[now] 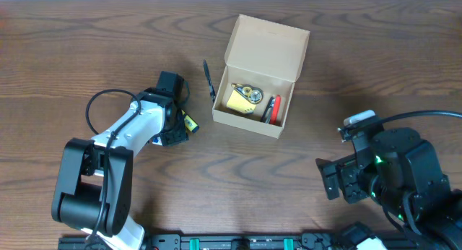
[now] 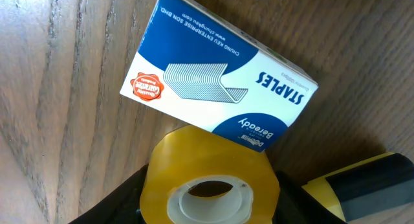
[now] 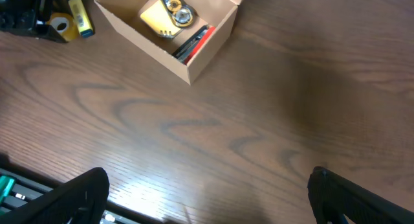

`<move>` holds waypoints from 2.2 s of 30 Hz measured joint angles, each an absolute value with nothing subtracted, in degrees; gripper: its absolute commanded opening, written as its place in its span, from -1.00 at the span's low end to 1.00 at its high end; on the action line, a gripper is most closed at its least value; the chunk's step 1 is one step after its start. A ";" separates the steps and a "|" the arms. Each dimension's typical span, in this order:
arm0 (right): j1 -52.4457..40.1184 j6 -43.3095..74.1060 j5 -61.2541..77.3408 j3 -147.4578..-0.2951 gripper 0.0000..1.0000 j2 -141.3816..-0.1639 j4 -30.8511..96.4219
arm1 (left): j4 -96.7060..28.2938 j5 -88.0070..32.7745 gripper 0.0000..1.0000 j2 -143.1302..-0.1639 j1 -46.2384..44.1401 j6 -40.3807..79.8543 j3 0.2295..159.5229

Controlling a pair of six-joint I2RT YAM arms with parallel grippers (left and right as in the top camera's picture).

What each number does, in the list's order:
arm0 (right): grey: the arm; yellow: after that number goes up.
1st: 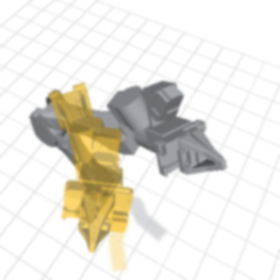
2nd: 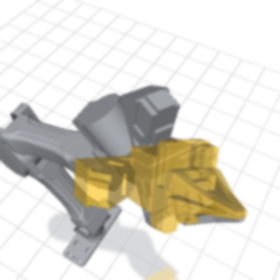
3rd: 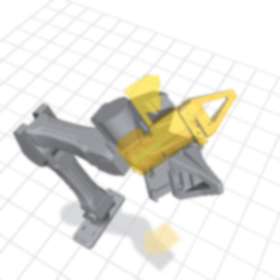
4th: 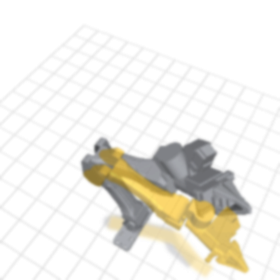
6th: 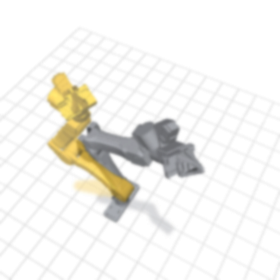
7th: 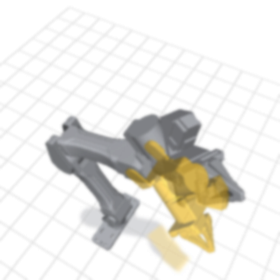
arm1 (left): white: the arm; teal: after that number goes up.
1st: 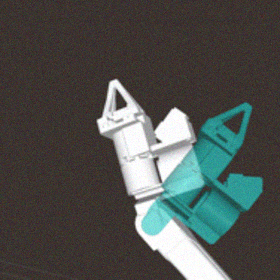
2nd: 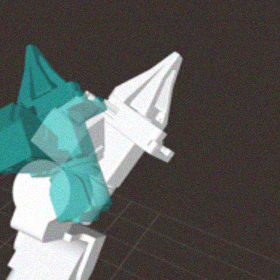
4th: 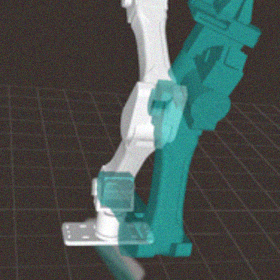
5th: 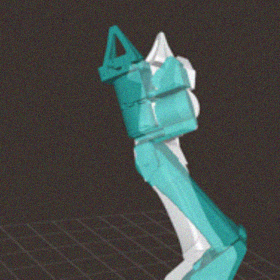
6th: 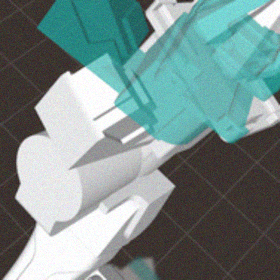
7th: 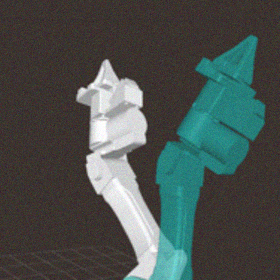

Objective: Pack container
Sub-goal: 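Lift the tape roll and carry it with the left gripper to the box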

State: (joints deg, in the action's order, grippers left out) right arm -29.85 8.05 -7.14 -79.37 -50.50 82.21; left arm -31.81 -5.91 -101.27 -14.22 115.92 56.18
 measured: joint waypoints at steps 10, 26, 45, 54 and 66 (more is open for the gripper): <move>-29.85 8.05 -7.14 -79.37 0.99 -50.50 82.24 | -33.08 -6.70 -0.89 -100.79 -14.02 115.92 56.18; -29.85 8.05 -7.14 -79.37 0.99 -50.50 82.24 | -43.27 -1.56 -0.89 -96.64 -13.89 98.30 73.71; -29.85 8.05 -7.11 -79.37 0.98 -50.50 82.21 | -30.46 -8.25 -0.89 -96.64 -13.06 44.21 79.11; -29.85 8.05 -7.14 -79.37 0.98 -50.50 82.21 | -30.17 -16.40 -0.89 -96.64 -13.06 23.88 79.11; -29.85 8.05 -7.14 -79.37 0.98 -50.50 82.21 | -29.69 -21.96 -0.88 -96.64 -13.30 11.79 82.00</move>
